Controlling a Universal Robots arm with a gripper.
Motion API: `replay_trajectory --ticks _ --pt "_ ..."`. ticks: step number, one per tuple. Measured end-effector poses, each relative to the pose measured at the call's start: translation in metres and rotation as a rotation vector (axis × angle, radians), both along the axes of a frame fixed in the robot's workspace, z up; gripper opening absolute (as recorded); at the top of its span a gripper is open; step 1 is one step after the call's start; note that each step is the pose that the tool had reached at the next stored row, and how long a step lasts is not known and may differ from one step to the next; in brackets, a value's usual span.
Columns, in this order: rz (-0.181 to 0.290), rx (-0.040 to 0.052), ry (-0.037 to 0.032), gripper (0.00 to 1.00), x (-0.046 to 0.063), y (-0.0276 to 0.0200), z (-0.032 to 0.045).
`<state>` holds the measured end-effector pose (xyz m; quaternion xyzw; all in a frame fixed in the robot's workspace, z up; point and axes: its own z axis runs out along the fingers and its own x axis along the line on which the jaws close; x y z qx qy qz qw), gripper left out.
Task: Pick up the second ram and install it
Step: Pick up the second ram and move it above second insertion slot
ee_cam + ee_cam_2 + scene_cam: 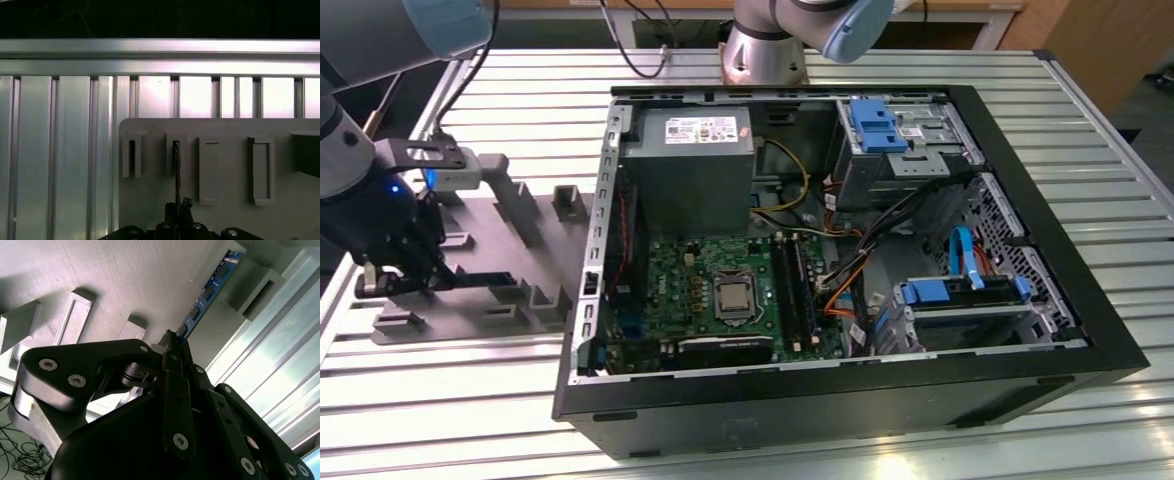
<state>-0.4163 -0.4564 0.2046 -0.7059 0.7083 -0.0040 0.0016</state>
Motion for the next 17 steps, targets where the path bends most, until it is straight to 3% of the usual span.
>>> replay_trajectory --ticks 17 --pt "0.000 0.0000 0.0001 0.14 0.000 0.0000 0.0122"
